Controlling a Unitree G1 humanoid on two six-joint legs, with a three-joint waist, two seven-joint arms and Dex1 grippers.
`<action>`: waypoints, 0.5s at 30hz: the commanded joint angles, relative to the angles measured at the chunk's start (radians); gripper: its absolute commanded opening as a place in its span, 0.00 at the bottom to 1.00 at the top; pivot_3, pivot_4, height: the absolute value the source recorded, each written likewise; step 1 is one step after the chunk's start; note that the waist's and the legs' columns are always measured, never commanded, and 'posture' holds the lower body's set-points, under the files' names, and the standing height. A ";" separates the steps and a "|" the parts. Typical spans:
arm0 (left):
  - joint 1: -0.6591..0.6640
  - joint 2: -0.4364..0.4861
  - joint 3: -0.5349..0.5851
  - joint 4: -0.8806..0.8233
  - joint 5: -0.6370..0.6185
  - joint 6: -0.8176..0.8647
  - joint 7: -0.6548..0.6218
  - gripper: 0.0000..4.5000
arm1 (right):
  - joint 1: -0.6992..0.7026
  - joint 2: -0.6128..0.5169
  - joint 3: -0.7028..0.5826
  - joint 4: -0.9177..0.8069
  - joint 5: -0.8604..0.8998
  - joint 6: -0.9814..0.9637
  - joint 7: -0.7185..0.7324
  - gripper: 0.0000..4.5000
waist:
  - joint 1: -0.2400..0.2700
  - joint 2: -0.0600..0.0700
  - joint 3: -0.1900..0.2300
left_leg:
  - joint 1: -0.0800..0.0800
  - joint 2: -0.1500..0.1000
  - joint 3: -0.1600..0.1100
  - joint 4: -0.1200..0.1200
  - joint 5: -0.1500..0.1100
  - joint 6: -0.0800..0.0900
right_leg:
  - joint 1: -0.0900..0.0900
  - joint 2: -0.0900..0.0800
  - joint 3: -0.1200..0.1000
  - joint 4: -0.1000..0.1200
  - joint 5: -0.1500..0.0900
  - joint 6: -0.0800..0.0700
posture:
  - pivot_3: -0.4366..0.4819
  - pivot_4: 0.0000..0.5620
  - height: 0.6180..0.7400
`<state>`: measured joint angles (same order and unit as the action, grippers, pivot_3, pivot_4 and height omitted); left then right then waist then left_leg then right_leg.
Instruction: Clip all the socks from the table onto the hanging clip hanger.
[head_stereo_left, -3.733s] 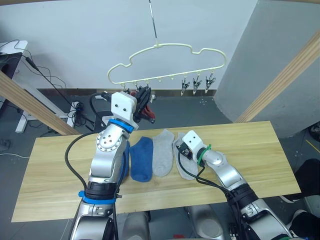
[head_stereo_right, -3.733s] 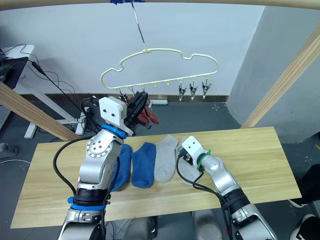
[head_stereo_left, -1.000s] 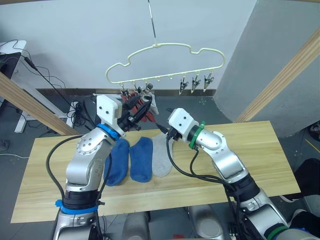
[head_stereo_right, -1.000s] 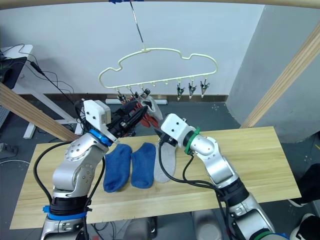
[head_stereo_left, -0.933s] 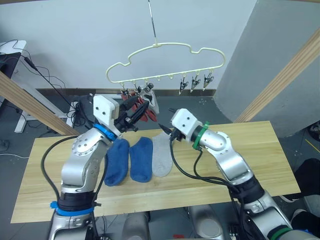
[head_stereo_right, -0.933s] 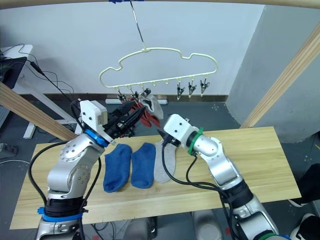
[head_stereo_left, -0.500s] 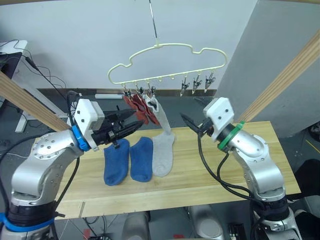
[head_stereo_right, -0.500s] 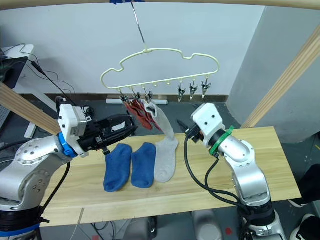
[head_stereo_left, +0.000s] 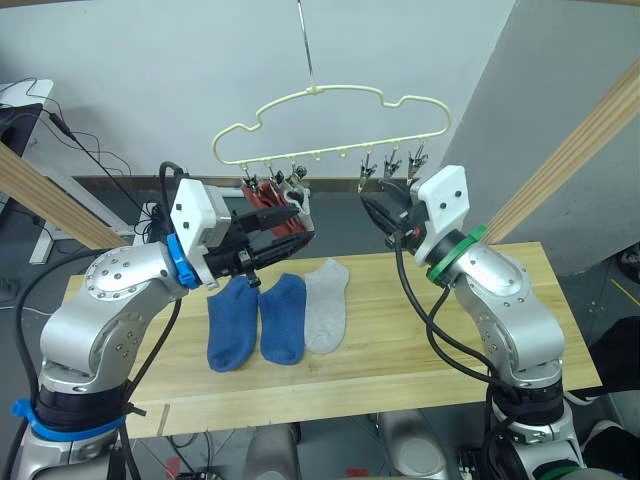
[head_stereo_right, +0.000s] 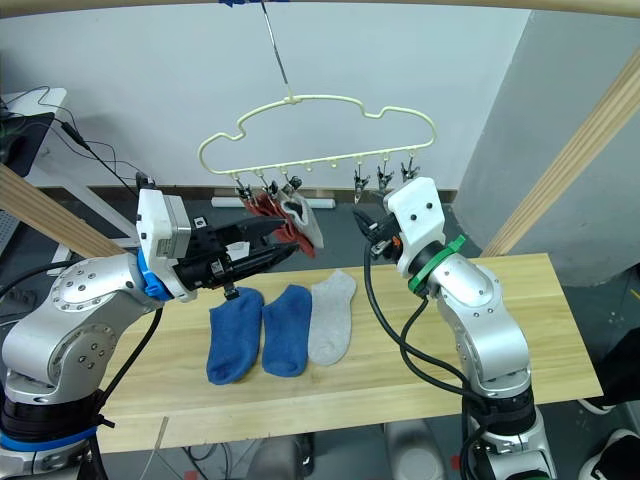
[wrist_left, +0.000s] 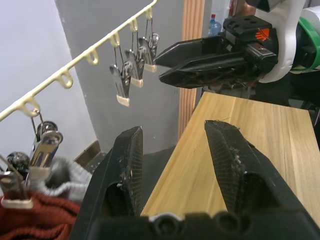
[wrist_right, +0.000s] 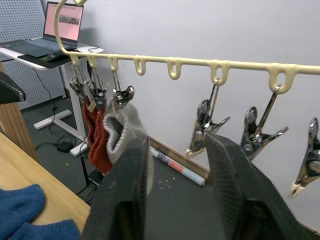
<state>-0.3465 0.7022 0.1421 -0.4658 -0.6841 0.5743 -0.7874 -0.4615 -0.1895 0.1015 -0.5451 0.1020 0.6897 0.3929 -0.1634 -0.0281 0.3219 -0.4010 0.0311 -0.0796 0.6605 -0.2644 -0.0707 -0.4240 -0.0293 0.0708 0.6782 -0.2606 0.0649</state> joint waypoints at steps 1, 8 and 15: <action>-0.008 -0.004 -0.004 -0.021 0.004 -0.026 -0.013 0.48 | -0.038 0.007 0.002 0.010 0.001 0.023 -0.036 0.44 | -0.001 0.000 0.000 | 0.000 0.000 0.000 0.000 0.000 0.000 | 0.000 0.000 0.000 0.000 0.000 0.000 | 0.24 0.49 0.94; -0.011 0.001 0.002 -0.010 -0.011 -0.032 -0.047 0.48 | -0.091 0.016 -0.003 0.066 0.011 0.035 -0.062 0.44 | -0.001 0.000 0.000 | 0.000 0.000 0.000 0.000 0.000 0.000 | 0.000 0.000 0.000 0.000 0.000 0.000 | 0.23 0.49 0.94; 0.009 0.001 -0.006 -0.010 0.015 -0.053 -0.066 0.48 | -0.145 0.019 -0.004 0.146 0.017 0.024 -0.062 0.44 | -0.002 0.000 0.000 | 0.000 0.000 0.000 0.000 0.000 0.000 | 0.000 0.000 0.000 0.000 0.000 0.000 | 0.23 0.49 0.94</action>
<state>-0.3447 0.7014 0.1262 -0.4580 -0.6701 0.5383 -0.8449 -0.5868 -0.1744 0.1007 -0.3837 0.1035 0.7316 0.3315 -0.1652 -0.0281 0.3219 -0.4010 0.0310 -0.0797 0.6606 -0.2644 -0.0707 -0.4241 -0.0293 0.0707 0.6786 -0.2606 0.0648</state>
